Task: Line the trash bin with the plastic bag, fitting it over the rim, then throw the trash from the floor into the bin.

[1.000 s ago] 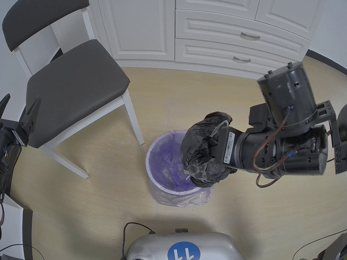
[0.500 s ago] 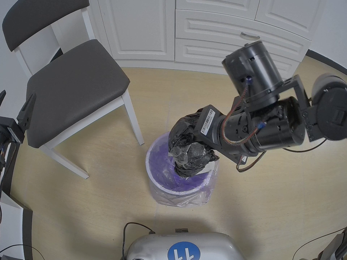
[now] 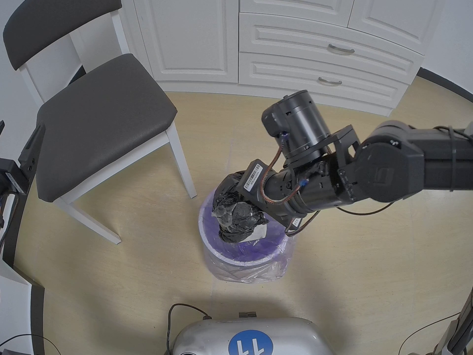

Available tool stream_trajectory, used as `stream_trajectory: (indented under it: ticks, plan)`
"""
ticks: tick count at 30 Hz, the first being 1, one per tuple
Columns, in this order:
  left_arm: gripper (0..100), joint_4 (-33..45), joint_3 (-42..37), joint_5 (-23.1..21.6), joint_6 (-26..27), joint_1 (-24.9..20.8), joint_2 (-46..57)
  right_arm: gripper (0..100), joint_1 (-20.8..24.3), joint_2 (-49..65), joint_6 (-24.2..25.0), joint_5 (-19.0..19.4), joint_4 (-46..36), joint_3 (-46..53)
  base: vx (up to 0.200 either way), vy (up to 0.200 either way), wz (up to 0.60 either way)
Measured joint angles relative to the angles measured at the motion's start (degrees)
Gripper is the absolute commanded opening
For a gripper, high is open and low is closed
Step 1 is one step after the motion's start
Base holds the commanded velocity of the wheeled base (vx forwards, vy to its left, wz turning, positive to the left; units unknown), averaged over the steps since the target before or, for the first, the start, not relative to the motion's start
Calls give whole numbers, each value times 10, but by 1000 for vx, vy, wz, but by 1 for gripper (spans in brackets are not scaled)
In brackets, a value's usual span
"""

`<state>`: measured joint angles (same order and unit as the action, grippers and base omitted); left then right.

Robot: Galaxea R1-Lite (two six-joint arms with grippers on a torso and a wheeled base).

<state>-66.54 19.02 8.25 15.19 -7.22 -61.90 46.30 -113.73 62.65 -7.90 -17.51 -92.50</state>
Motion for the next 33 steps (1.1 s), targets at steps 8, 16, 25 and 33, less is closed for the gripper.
stream_trajectory:
  ticks: [8,16,25,33]
  plan:
    - [100,2,0,0,0,0,1,0,-36,-75,27,0,45,-34,0,0,0]
    - [100,2,0,0,0,0,1,0,-69,-148,36,0,48,-74,0,0,0]
    - [100,1,0,0,0,0,2,0,-75,-208,70,-37,61,-107,0,0,0]
    - [100,0,-1,0,0,0,3,0,-68,-246,78,-81,95,-118,0,0,0]
